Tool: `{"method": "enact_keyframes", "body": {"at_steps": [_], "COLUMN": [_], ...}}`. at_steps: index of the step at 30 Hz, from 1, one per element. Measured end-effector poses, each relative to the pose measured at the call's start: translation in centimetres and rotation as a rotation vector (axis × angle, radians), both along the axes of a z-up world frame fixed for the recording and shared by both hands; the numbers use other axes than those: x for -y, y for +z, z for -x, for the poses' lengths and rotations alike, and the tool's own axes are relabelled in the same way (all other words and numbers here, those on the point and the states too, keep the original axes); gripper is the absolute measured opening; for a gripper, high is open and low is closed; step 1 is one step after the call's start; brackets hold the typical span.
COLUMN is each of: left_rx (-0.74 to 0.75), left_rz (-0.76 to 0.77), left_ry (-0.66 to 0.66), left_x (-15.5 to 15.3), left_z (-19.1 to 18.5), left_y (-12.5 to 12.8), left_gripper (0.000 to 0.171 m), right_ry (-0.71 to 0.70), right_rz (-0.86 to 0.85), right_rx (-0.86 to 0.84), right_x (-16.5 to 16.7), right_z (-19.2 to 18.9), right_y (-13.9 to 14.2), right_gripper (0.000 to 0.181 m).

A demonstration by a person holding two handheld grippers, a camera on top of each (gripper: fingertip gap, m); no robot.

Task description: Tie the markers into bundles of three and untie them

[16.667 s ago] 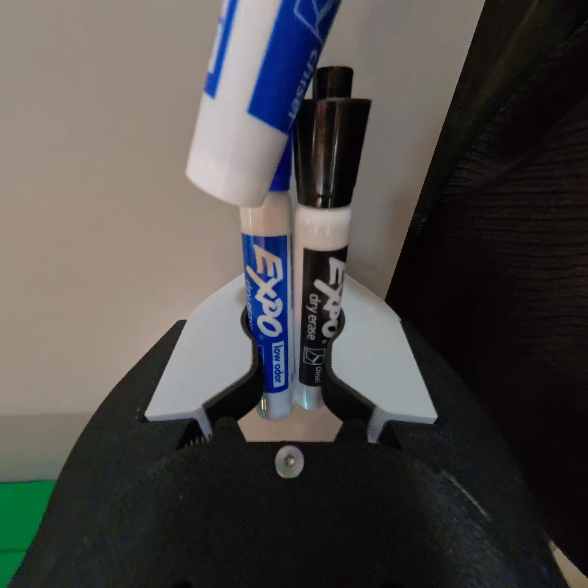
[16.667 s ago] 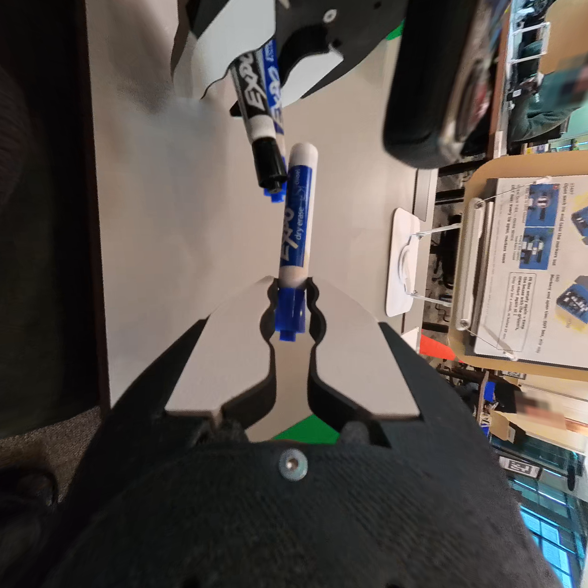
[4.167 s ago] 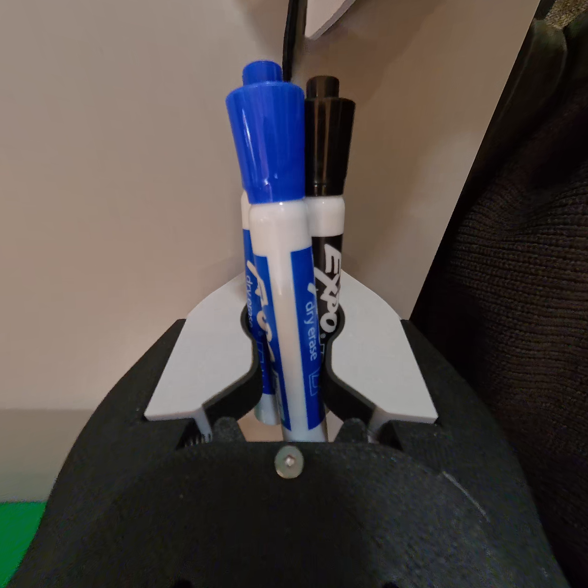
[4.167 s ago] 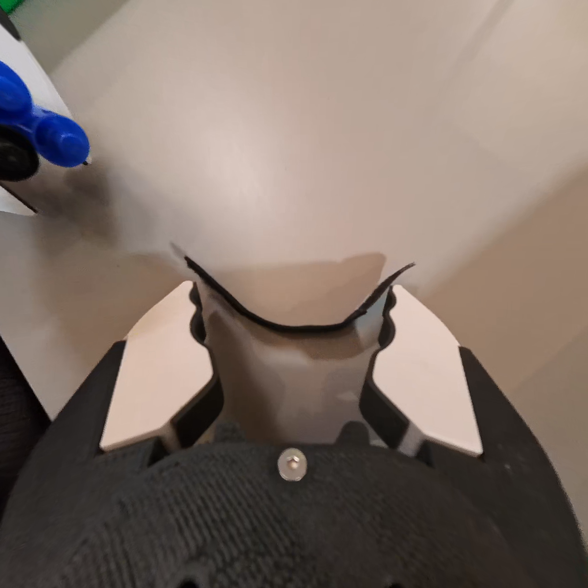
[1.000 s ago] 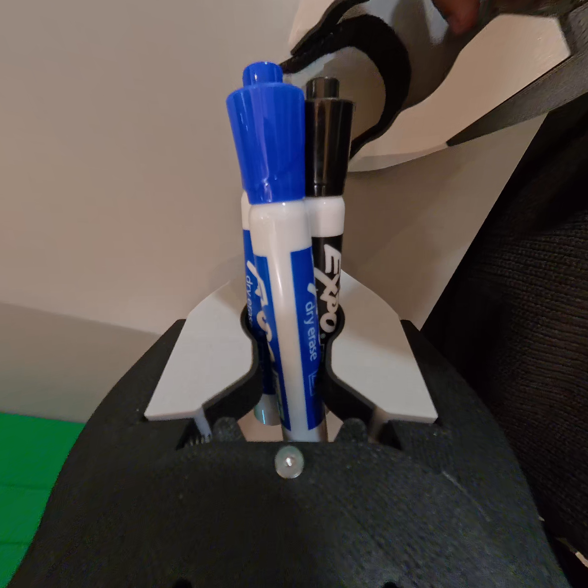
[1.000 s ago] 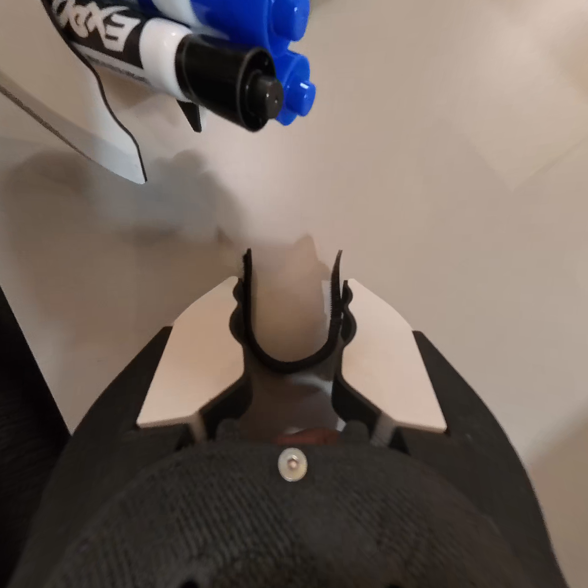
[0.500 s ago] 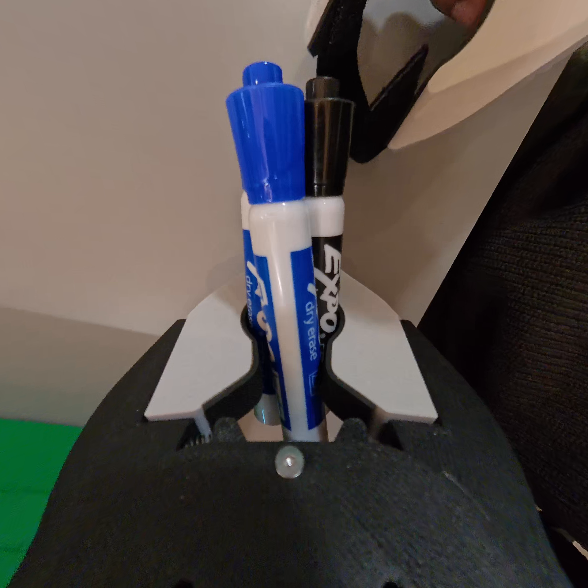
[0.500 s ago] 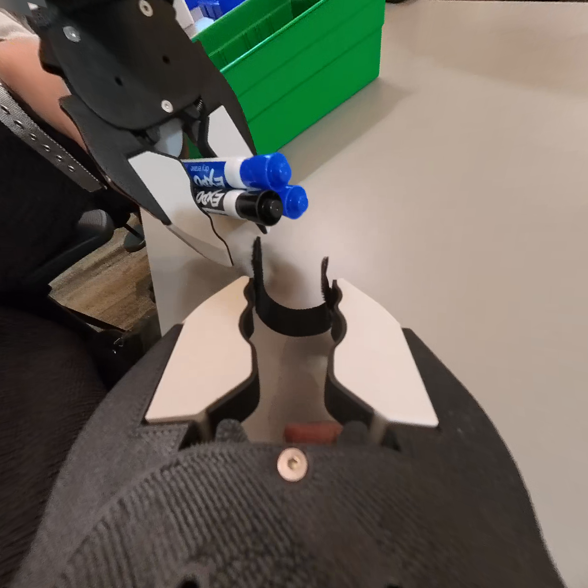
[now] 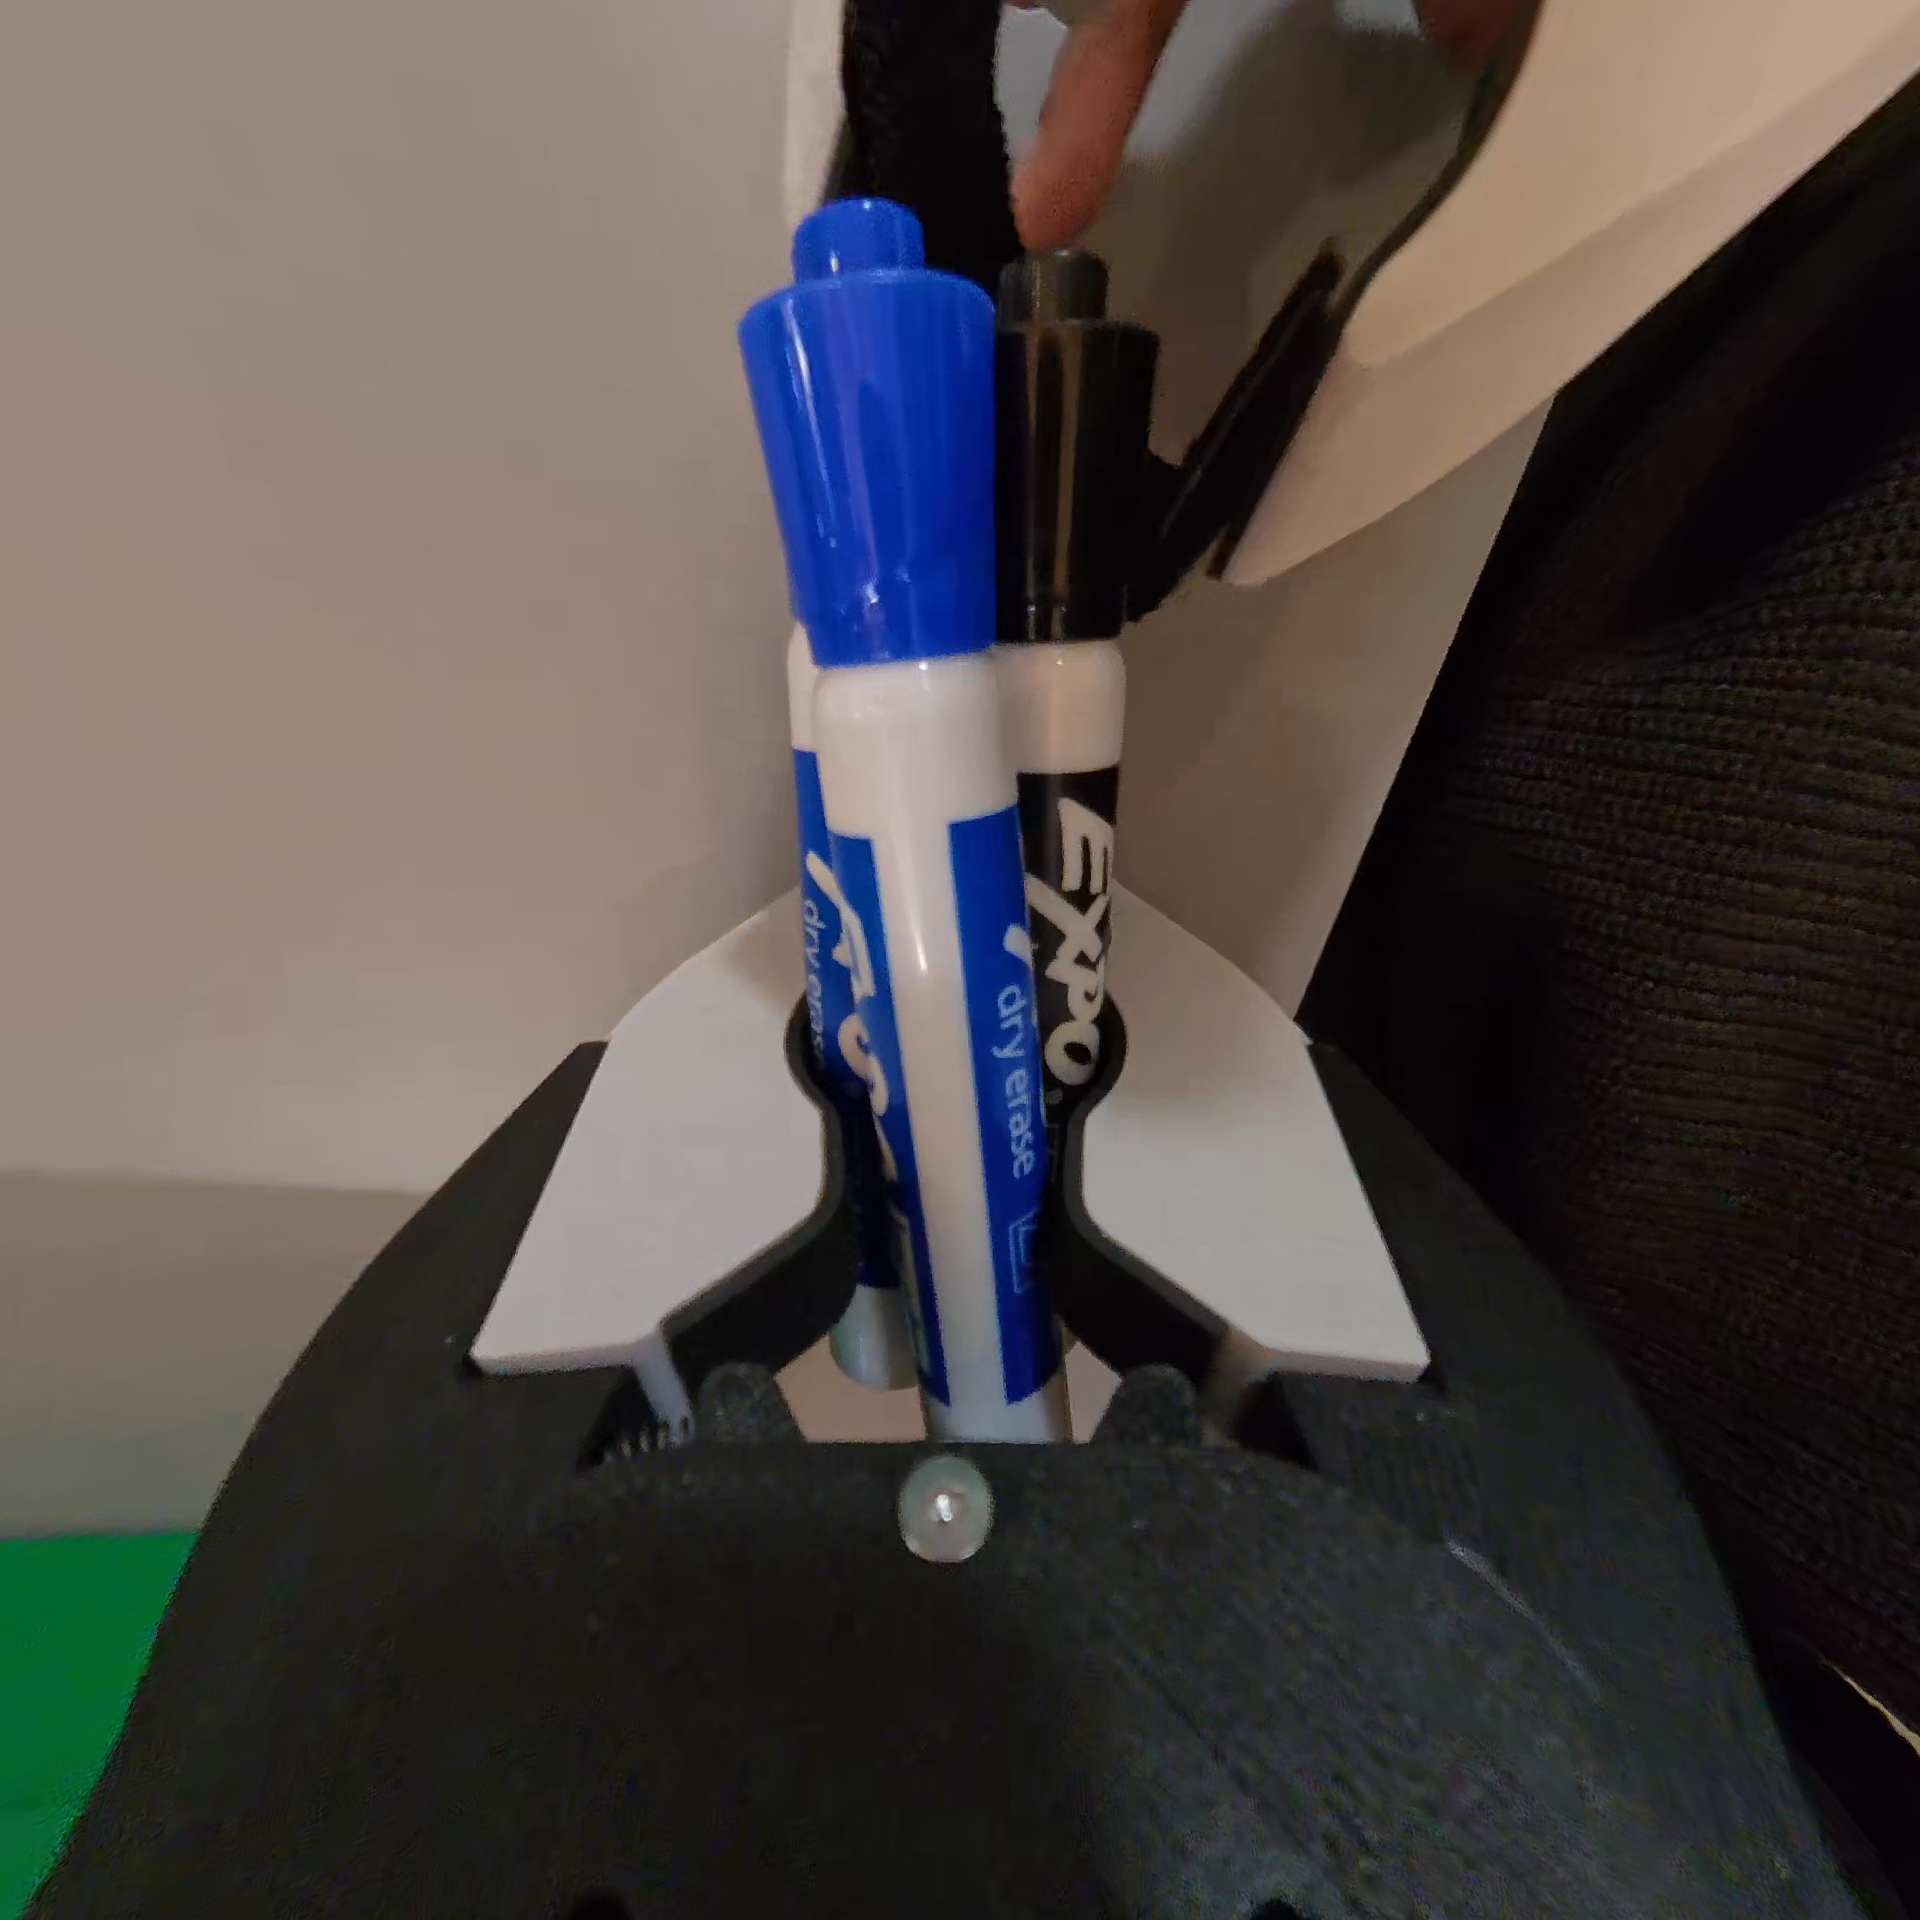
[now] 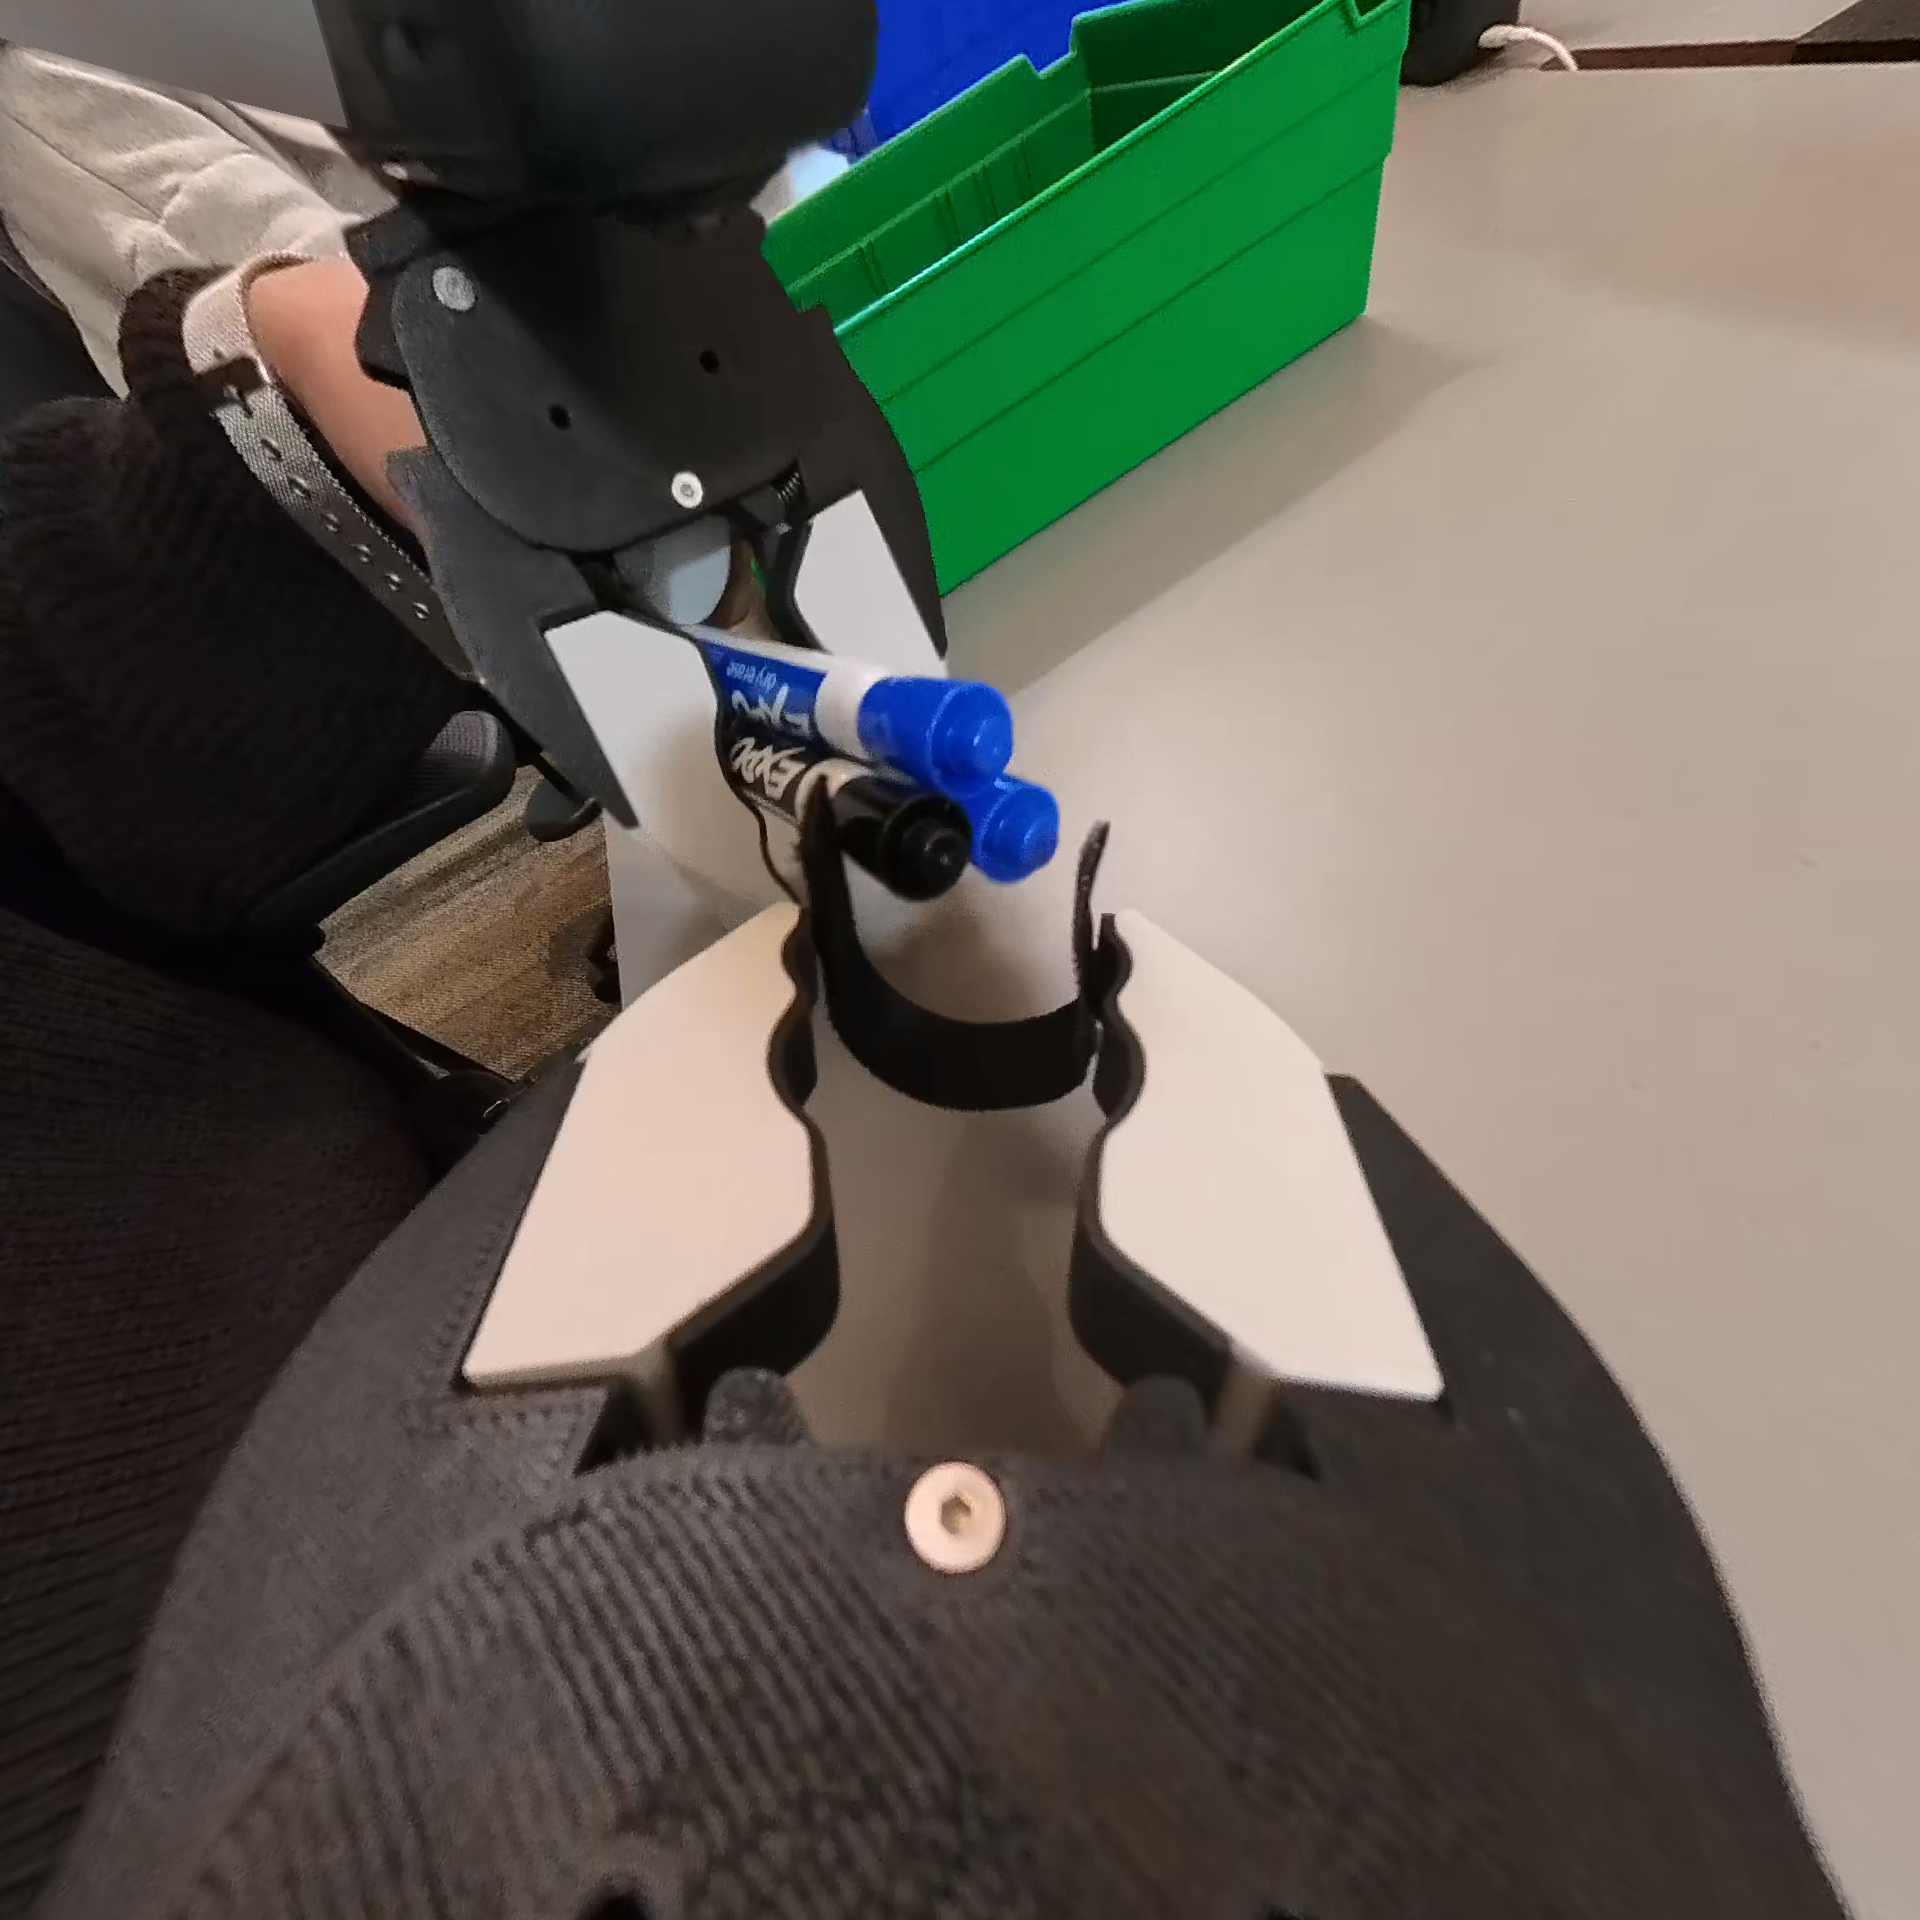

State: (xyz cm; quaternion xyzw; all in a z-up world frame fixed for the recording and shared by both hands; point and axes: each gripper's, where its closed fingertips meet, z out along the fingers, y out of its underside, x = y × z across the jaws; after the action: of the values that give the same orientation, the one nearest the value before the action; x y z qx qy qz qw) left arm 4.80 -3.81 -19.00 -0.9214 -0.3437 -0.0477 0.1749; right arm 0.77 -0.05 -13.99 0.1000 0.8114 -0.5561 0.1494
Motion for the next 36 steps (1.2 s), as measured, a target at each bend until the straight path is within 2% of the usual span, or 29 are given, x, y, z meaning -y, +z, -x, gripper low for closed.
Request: {"method": "enact_keyframes", "body": {"at_steps": [13, 23, 36], "left_rx": [0.029, 0.054, 0.065], "left_rz": [-0.082, -0.045, 0.021], "left_ry": [-0.103, -0.165, -0.169], "left_x": [-2.4, -3.2, -3.5], "left_z": [-1.3, -2.3, -2.6], "left_y": [0.3, -0.5, -1.5], "left_gripper": [0.046, 0.047, 0.046], "right_ry": [0.103, 0.143, 0.159], "right_rz": [0.016, 0.034, -0.027], "right_rx": [0.092, 0.136, 0.156], "right_x": [0.2, 0.1, 0.2], "right_z": [-2.1, -2.8, -3.6], "right_y": [0.2, 0.7, -0.1], "right_gripper": [0.056, 0.050, 0.044]}}
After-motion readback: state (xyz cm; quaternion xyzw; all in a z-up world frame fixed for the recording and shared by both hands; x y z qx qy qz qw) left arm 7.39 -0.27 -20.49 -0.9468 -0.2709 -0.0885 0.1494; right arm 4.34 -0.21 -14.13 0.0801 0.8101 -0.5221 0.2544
